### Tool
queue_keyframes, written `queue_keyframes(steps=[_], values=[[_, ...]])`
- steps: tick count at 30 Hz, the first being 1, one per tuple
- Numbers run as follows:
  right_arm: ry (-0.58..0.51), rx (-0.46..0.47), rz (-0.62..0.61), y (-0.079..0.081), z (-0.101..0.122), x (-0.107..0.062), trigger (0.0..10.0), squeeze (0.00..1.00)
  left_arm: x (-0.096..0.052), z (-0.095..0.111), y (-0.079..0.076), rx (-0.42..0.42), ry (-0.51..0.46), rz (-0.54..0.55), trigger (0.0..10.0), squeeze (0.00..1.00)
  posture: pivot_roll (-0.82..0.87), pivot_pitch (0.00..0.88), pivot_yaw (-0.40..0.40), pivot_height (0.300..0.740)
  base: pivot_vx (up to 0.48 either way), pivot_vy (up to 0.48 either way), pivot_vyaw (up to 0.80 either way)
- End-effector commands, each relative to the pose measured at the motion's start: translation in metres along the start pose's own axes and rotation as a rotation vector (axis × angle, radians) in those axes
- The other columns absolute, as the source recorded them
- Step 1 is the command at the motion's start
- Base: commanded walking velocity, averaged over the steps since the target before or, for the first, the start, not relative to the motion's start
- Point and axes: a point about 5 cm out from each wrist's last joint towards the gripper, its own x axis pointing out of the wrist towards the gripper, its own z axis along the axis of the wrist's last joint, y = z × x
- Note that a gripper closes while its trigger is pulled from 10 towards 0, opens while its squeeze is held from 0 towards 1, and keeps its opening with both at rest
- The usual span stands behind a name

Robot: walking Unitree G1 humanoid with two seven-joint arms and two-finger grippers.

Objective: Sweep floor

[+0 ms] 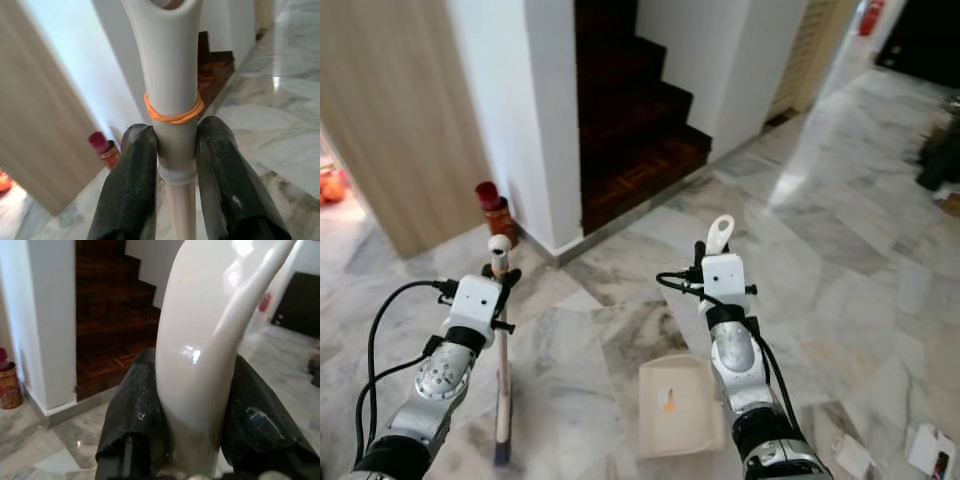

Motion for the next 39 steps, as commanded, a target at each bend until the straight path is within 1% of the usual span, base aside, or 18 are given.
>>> queue_keyframes(steps=[1, 5, 8, 10, 11, 12, 14, 34, 39], values=[[-0.004, 0.004, -0.032, -0.006, 0.0021, 0.0024, 10.0, 0.0, 0.0062, 0.009, 0.0026, 0.024, -0.043, -0.009, 10.0, 0.0, 0.06, 0.0, -0.002, 0.74, 0.0, 0.0, -0.8], [-0.002, 0.005, -0.034, -0.0062, 0.0017, 0.0021, 10.0, 0.0, 0.0071, 0.0094, 0.003, 0.04, -0.042, -0.011, 10.0, 0.0, 0.06, 0.0, 0.0, 0.74, 0.0, 0.0, -0.8], [-0.001, 0.004, -0.035, -0.006, 0.0019, 0.0028, 10.0, 0.0, 0.0078, 0.0094, 0.0017, 0.056, -0.041, -0.022, 10.0, 0.0, 0.06, 0.0, 0.001, 0.74, 0.0, -0.43, -0.8], [-0.002, 0.005, -0.035, -0.0057, 0.0029, 0.0038, 10.0, 0.0, 0.008, 0.0098, 0.0011, 0.041, -0.044, -0.02, 10.0, 0.0, 0.06, 0.0, 0.001, 0.74, 0.0, -0.48, -0.8], [-0.003, 0.006, -0.035, -0.0055, 0.0036, 0.0046, 10.0, 0.0, 0.0081, 0.0102, 0.0015, 0.021, -0.045, -0.012, 10.0, 0.0, 0.06, 0.0, 0.001, 0.74, 0.0, 0.0, -0.8], [-0.003, 0.006, -0.035, -0.0054, 0.0038, 0.0047, 10.0, 0.0, 0.0081, 0.0103, 0.0017, 0.02, -0.046, -0.01, 10.0, 0.0, 0.06, 0.0, 0.001, 0.74, 0.0, 0.0, -0.8], [-0.005, 0.007, -0.035, -0.0052, 0.0045, 0.0055, 10.0, 0.0, 0.009, 0.0112, 0.0019, 0.032, -0.048, -0.016, 10.0, 0.0, 0.07, 0.0, 0.0, 0.74, 0.0, 0.0, -0.8], [-0.006, 0.005, -0.046, -0.0062, 0.0059, 0.0075, 10.0, 0.0, 0.01, 0.0126, 0.0033, 0.031, -0.055, 0.003, 10.0, 0.0, 0.07, 0.0, -0.003, 0.74, 0.0, 0.0, -0.8], [-0.005, 0.007, -0.047, -0.0065, 0.005, 0.0066, 10.0, 0.0, 0.0106, 0.0136, 0.0032, 0.043, -0.063, 0.0, 10.0, 0.0, 0.07, 0.0, -0.004, 0.74, 0.0, -0.341, -0.8]])
